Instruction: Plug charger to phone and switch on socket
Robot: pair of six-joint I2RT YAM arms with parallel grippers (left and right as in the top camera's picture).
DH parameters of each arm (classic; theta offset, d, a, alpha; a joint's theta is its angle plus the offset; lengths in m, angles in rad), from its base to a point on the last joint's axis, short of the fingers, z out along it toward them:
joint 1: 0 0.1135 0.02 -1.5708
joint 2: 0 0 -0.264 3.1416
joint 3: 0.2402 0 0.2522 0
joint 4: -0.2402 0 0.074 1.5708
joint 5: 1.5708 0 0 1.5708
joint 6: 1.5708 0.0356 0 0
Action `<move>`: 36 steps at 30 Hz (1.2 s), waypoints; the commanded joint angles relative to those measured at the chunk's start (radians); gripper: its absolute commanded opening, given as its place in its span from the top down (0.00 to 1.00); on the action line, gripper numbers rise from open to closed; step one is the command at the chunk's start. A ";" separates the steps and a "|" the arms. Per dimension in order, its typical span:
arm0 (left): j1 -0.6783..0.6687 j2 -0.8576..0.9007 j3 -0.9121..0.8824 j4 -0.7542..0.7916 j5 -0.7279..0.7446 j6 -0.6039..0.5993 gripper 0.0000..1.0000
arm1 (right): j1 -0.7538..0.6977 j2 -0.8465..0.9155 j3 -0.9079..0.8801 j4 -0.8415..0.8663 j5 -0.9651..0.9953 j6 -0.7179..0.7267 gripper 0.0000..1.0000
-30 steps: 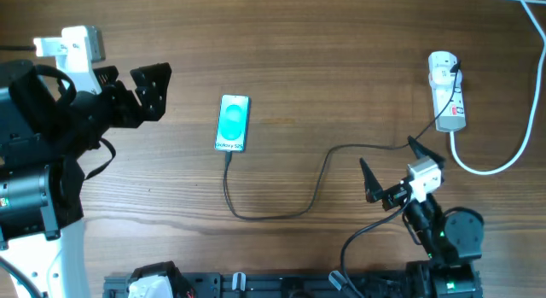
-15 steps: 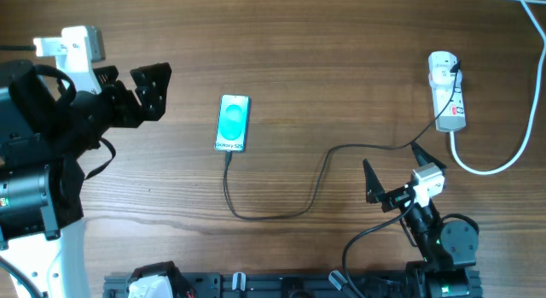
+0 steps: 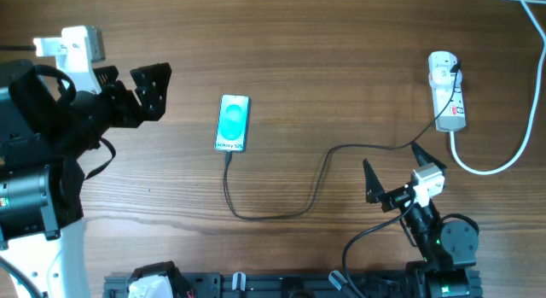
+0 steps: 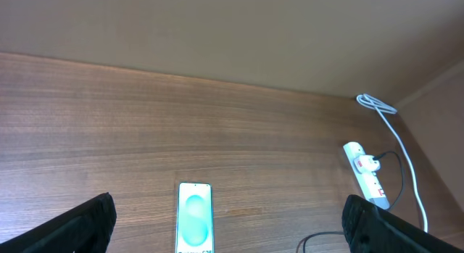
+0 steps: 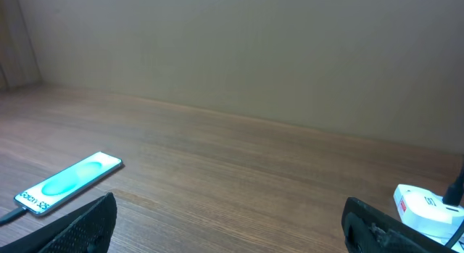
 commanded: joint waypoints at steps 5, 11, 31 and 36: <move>-0.067 -0.347 -0.311 0.080 -0.341 -0.001 0.00 | 0.008 -0.016 -0.003 0.002 0.017 0.018 0.00; -0.200 -0.701 -0.861 0.612 -0.360 0.228 0.00 | 0.007 -0.016 -0.003 0.002 0.017 0.018 0.00; -0.198 -1.097 -1.463 0.842 -0.372 0.234 0.00 | 0.007 -0.016 -0.003 0.002 0.017 0.018 0.00; -0.198 -1.097 -1.463 0.842 -0.372 0.234 0.00 | 0.007 -0.016 -0.003 0.002 0.017 0.018 0.00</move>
